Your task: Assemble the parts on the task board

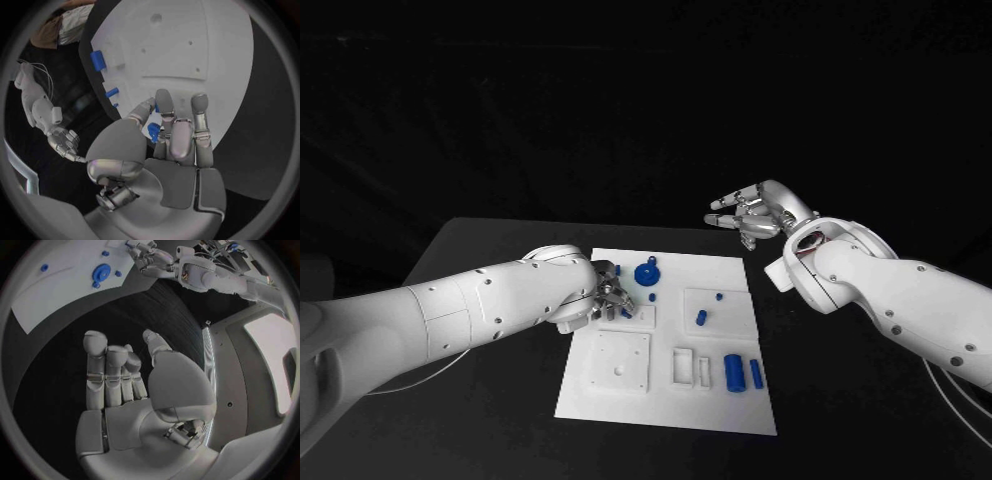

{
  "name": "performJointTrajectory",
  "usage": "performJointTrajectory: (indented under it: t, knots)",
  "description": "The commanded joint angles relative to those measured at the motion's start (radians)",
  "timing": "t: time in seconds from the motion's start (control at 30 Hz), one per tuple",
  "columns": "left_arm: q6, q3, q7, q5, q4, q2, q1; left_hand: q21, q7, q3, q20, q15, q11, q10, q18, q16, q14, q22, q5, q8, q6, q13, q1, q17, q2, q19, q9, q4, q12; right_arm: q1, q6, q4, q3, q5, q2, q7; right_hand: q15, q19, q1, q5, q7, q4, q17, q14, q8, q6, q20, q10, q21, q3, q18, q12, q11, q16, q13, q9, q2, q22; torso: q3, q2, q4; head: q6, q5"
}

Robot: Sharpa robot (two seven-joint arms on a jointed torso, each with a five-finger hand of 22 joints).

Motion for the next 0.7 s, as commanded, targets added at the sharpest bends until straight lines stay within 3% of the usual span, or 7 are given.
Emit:
performJointTrajectory:
  t: [0.03,0.7]
  knots:
    - [0.048,-0.004,-0.019,-0.005,0.002,-0.002,-0.007,-0.005,-0.108,-0.001,0.003,0.002,-0.006,0.049,0.009,0.004,0.007,0.010,-0.006,0.003,0.190,-0.001,0.007,0.001,0.013,0.008,0.184,0.003,0.007,0.000,0.018,0.000,0.001,0.002,0.000,0.001,0.002,0.048,-0.006,0.006,0.003,-0.007,0.000,0.002,-0.005,0.006,0.000,-0.004,-0.004,-0.002,0.017,-0.007,0.000,-0.005,-0.002,-0.001,-0.003,-0.001,0.0003,0.000,0.0000,-0.001,0.000]
    - [0.055,-0.004,-0.020,-0.009,0.000,-0.001,-0.007,-0.015,-0.109,-0.016,0.011,0.003,-0.007,0.049,0.015,0.006,0.007,0.016,-0.033,0.003,0.193,-0.004,0.017,0.006,0.019,0.012,0.184,0.011,0.010,0.000,0.024,-0.007,0.001,0.002,0.006,0.001,0.001,0.048,-0.008,0.008,0.002,-0.011,0.001,0.003,-0.005,0.007,0.000,-0.005,-0.004,-0.002,0.017,-0.008,0.000,-0.007,-0.003,-0.001,0.000,-0.003,0.0001,0.000,0.0010,-0.002,0.000]
